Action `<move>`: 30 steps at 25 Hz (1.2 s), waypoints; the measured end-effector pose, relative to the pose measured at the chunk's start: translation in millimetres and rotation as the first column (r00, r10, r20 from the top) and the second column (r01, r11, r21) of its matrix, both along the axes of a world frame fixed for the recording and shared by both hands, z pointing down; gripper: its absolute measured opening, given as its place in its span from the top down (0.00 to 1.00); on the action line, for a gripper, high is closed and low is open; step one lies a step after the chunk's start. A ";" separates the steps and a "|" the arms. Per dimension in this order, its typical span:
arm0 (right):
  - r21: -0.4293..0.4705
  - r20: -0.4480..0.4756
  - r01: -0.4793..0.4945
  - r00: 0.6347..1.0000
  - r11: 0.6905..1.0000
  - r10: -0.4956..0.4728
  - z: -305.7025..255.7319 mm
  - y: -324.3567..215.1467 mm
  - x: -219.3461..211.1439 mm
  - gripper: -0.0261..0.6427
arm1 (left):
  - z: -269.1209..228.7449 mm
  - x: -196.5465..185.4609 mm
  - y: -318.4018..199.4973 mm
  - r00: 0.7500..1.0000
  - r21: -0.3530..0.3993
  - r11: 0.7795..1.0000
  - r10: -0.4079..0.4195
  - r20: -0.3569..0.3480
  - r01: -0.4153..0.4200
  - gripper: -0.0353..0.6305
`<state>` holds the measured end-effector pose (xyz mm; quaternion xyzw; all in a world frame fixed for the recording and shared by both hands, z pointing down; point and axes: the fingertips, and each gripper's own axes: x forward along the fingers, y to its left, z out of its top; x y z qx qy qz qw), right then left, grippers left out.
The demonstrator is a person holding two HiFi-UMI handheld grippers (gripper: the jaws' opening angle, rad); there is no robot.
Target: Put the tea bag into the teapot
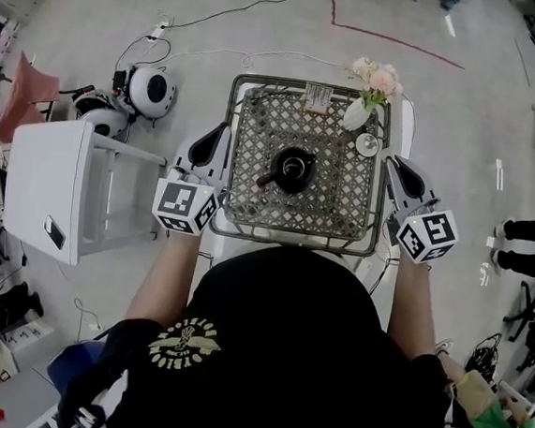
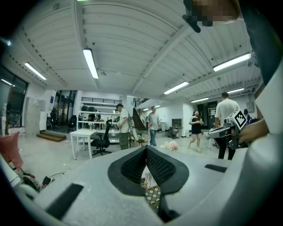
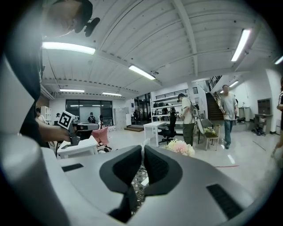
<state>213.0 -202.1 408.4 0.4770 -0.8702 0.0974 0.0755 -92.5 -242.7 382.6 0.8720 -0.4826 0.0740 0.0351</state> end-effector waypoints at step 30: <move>0.000 -0.019 0.216 0.976 0.976 -0.216 11.7 -26.3 -159.4 0.93 | 16.0 -115.9 -6.0 0.997 -0.039 0.996 -0.080 0.014 0.081 0.95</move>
